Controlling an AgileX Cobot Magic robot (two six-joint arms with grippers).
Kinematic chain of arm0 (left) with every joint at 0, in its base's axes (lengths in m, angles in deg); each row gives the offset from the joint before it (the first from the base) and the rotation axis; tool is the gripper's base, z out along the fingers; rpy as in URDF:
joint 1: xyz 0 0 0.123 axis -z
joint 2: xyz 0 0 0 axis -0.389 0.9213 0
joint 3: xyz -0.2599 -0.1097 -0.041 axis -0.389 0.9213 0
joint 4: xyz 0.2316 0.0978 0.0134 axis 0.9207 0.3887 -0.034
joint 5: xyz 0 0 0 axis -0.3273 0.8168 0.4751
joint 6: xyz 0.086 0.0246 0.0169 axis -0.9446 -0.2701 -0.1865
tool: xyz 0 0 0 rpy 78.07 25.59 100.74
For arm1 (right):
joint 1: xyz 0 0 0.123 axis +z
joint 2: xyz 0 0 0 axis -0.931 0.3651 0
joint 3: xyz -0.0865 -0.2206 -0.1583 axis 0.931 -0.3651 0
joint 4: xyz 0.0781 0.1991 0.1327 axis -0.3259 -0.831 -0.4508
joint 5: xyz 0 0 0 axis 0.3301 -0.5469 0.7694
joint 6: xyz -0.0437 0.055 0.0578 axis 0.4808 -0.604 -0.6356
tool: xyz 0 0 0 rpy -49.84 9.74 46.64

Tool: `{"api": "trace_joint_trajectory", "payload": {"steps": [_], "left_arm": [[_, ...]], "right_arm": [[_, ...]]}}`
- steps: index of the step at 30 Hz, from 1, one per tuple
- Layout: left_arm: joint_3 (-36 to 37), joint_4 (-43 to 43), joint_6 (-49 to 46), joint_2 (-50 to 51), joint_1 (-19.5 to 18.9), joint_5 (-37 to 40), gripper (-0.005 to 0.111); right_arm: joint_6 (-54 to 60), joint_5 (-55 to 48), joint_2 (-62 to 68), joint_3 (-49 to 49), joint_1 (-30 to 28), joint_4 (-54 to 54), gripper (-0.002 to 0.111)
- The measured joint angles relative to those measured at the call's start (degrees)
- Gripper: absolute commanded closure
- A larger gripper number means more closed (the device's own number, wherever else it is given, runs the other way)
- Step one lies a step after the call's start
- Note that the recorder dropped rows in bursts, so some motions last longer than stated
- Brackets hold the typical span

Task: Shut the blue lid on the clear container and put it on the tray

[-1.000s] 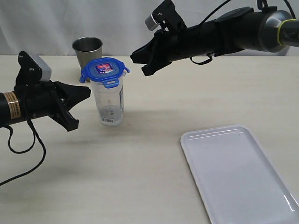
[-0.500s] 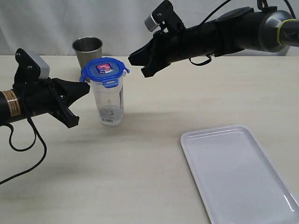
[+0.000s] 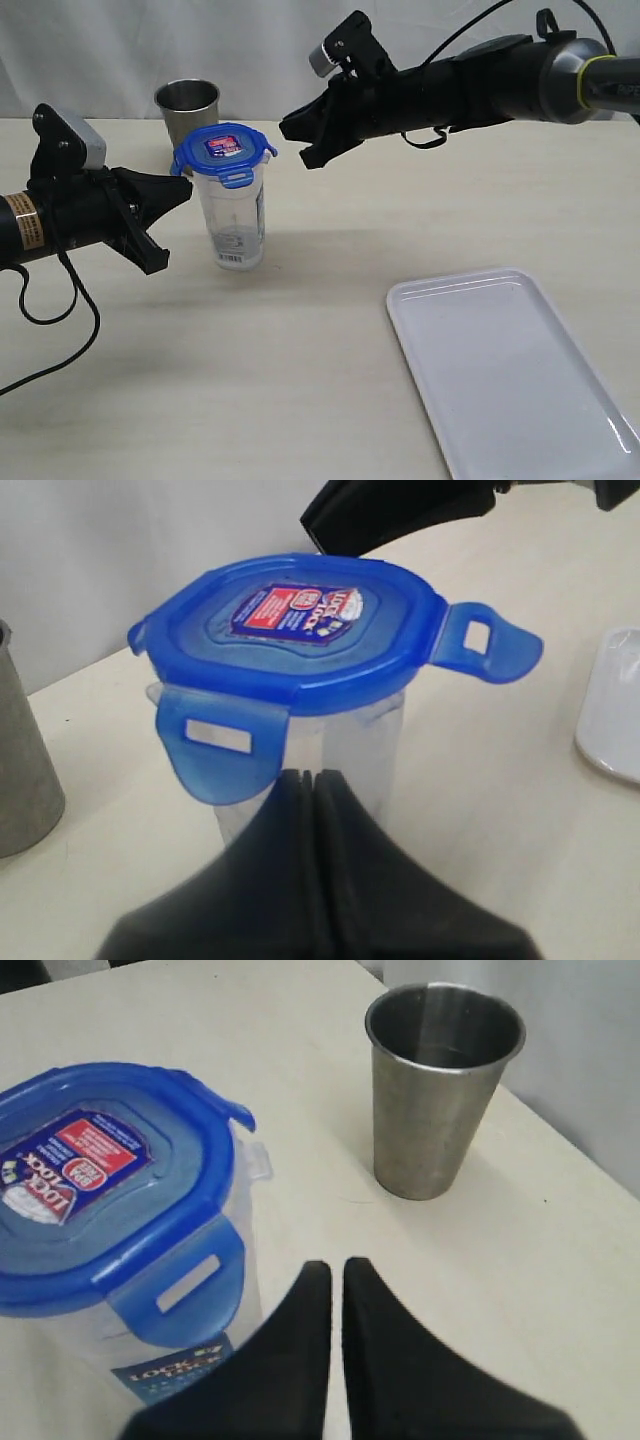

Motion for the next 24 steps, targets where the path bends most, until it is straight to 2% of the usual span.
{"api": "trace_joint_trajectory", "payload": {"steps": [3, 10, 20, 24], "left_arm": [[0.0, 0.0, 0.0, 0.0, 0.0, 0.0, 0.107], [0.0, 0.0, 0.11, 0.0, 0.0, 0.33, 0.107], [0.0, -2.44, -0.01, 0.0, 0.0, 0.67, 0.107], [0.0, -2.99, -0.12, 0.0, 0.0, 0.67, 0.107]], "right_arm": [[2.41, 0.1, 0.0, 0.0, 0.6, 0.44, 0.104], [3.95, 2.08, 0.0, 0.0, 3.36, 10.04, 0.104], [4.85, 3.5, 0.0, 0.0, 3.86, 11.63, 0.104], [1.39, 5.49, 0.0, 0.0, 3.86, 14.82, 0.104]]}}
